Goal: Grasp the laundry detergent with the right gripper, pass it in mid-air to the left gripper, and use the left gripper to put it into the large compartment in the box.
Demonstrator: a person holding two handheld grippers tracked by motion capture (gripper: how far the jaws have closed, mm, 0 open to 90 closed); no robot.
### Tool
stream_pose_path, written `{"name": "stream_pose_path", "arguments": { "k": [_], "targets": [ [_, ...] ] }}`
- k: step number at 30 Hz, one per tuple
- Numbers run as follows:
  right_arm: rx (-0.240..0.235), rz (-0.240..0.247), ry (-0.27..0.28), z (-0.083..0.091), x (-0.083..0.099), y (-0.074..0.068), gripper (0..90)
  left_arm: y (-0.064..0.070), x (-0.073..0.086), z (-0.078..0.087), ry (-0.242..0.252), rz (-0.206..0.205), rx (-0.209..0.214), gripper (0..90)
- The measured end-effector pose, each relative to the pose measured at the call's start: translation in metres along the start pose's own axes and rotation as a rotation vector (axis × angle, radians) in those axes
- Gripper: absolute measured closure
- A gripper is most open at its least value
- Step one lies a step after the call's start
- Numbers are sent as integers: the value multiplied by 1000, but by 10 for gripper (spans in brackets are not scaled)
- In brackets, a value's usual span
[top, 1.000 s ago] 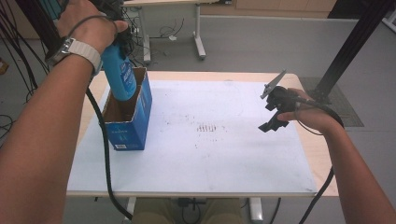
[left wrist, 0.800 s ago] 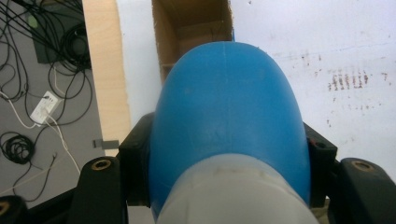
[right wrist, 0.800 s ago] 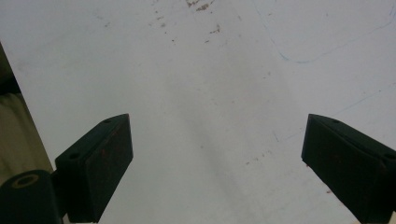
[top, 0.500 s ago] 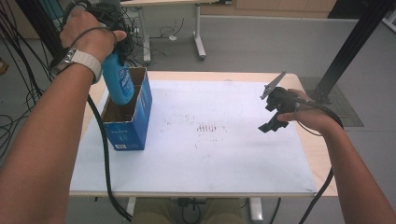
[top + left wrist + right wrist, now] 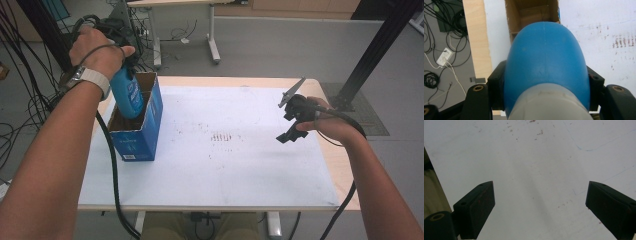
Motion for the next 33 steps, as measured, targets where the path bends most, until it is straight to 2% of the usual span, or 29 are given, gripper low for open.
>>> {"name": "stream_pose_path", "arguments": {
  "k": [8, 33],
  "targets": [
    [-3, -5, 0, -2, 1, 1, 87, 2, 1, -18, 5, -15, -15, 378],
    [-17, -22, -8, -10, 4, 2, 87, 8, 6, -68, 13, -30, -15, 377]
  ]
}}
Point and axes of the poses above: each handheld gripper's, and its own axes: z roughly backward along the jaws, x roughly out of its underside, y roughly to its right, the point moved 3 cm from there along -z, roughly forward along the jaws, and after that the axes turned 6 degrees about -x, right-handed, at the moved point
